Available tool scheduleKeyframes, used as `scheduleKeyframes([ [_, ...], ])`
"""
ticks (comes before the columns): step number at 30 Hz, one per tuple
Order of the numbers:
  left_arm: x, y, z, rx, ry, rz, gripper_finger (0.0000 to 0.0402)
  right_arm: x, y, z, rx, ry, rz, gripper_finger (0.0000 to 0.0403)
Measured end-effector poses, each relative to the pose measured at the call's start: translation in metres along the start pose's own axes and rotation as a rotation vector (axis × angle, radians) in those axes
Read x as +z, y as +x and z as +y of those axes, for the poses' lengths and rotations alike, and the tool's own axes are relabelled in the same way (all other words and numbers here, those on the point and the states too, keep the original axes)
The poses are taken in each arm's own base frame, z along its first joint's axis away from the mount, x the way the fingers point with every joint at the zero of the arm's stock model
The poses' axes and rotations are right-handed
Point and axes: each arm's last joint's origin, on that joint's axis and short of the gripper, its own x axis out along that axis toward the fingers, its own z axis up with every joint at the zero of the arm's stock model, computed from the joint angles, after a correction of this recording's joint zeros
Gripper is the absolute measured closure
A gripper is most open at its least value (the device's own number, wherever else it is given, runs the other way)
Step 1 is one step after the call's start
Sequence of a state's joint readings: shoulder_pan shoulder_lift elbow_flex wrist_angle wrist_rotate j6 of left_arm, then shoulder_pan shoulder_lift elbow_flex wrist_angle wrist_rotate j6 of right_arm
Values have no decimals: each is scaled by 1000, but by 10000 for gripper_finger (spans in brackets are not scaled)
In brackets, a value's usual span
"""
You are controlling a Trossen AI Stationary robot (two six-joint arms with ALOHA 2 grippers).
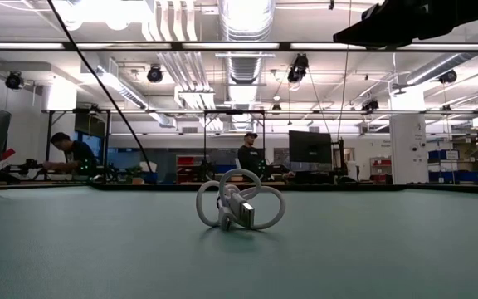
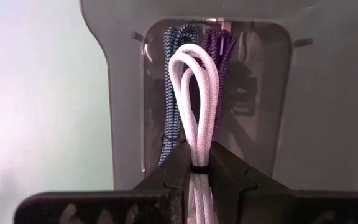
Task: Pick and place USB-C Cables
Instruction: Put the top white charger cable into the black bin
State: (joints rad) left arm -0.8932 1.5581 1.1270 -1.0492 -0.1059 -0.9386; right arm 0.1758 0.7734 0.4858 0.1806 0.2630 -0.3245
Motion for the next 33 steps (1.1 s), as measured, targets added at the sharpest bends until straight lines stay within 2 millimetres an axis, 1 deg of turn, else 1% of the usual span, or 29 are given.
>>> scheduleKeyframes([
  [20, -9, 28, 4, -15, -20, -10, 379, 0, 0, 0, 1, 1, 4, 351],
  [27, -10, 29, 5, -10, -20, -6, 378, -1, 0, 0, 2, 1, 5, 351],
  [33, -10, 30, 5, -8, -21, -5, 358, -1, 0, 0, 2, 1, 6, 351],
])
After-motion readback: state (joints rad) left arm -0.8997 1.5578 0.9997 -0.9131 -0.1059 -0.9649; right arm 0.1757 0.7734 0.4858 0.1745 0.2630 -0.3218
